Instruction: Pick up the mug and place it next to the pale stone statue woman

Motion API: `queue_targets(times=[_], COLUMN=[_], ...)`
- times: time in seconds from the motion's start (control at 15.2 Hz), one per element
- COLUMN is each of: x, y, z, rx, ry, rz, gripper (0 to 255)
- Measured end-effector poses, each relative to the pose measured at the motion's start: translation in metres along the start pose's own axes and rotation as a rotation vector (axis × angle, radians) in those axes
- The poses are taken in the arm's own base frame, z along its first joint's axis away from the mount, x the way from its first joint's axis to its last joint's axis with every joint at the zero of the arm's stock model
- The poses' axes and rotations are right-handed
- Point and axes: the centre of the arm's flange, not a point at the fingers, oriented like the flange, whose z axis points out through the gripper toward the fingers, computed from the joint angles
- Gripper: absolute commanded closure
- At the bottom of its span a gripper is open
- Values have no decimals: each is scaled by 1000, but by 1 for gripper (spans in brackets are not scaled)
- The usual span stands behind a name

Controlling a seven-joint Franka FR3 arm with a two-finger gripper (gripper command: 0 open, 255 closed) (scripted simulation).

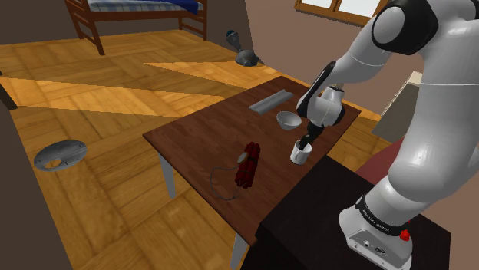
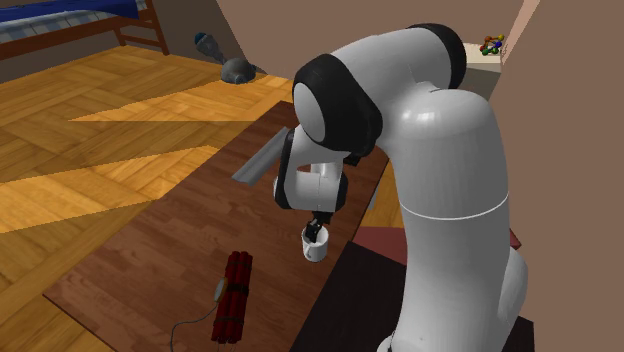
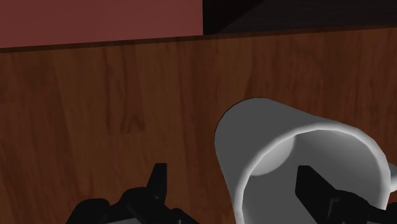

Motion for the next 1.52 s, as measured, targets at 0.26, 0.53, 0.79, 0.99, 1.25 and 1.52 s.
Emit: queue_targets(times=[0.26,0.53,0.79,0.99,1.25,1.52], x=[0,0,0,1,1,1], y=[0,0,0,-1,-3,-4], z=[0,0,-2,-16,-37,-59], rx=[0,0,0,0,0,0], ry=[0,0,0,0,0,1], rz=[0,0,0,0,0,0], gripper=[255,255,255,255,255,255])
